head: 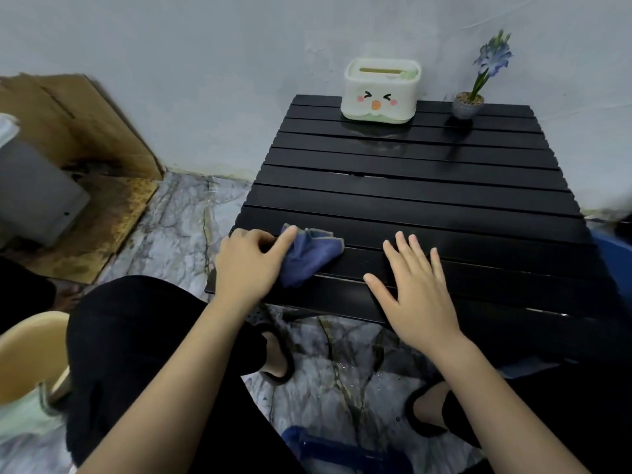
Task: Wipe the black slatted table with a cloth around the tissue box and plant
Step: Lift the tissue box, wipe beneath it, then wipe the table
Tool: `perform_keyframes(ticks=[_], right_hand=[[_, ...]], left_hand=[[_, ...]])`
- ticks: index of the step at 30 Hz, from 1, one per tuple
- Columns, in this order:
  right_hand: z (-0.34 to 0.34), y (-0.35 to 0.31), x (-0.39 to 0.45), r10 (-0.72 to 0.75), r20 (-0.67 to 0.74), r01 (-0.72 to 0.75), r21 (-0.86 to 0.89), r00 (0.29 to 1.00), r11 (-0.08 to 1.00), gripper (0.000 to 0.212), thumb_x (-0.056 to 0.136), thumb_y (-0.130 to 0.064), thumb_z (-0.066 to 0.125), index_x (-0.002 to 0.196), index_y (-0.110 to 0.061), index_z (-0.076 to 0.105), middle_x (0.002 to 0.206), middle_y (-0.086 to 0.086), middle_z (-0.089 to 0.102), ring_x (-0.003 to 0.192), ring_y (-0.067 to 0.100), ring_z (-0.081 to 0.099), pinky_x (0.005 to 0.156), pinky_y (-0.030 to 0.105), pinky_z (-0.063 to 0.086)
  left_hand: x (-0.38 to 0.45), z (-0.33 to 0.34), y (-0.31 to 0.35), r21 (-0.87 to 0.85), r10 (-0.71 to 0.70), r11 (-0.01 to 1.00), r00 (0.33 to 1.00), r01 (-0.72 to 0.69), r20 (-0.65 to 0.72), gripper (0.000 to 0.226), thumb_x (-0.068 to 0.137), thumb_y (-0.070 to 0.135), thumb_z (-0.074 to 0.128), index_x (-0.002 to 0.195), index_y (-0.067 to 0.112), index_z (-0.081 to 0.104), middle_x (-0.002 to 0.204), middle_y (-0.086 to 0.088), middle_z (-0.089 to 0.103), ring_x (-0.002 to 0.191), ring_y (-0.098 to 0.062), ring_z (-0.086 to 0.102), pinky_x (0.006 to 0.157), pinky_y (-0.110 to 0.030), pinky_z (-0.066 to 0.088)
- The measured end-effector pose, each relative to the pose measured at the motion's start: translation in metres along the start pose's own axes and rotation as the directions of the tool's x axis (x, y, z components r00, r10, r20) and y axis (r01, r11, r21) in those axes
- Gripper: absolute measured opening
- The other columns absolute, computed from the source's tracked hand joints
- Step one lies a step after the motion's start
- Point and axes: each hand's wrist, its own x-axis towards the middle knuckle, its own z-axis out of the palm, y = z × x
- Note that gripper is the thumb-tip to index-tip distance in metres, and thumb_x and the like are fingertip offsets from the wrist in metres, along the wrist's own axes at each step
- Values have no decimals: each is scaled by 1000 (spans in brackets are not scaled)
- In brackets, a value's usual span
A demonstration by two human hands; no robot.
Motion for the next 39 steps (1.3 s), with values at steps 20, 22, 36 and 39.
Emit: perform_keyframes(ticks=[20,22,36,39], right_hand=[[2,1,-2,-6,-19,5,-22,1000,1000,72,100,-63,24,156,-17,29,167,4,18,155,17,5,126,43,1],[3,1,-2,0,-18,0,-20,1000,1000,74,99,-64,23,156,-17,29,167,3,17,155,17,4,126,43,1],[4,1,-3,-4,-33,3,-21,999,1000,72,100,-62,26,156,-18,29,167,3,18,155,17,5,126,44,3],[3,1,-3,1,-29,-1,-19,1000,1000,72,100,-62,26,156,-18,28,167,3,17,155,17,5,126,43,1]], left_hand=[[0,-22,78,-470,337,796,924,-381,-180,16,100,27,51,100,13,43,65,9,50,55,-8,49,56,-27,38],[6,-16,54,-373,197,897,970,-238,-145,17,98,29,54,98,14,45,74,9,54,67,-12,57,65,-34,47],[-20,35,26,284,426,828,871,-484,243,67,101,55,17,157,18,12,166,-2,5,153,-20,-2,123,-47,4],[-22,48,16,364,374,810,884,-459,281,75,98,63,13,157,18,4,166,-4,-3,152,-17,-9,123,-47,-2]])
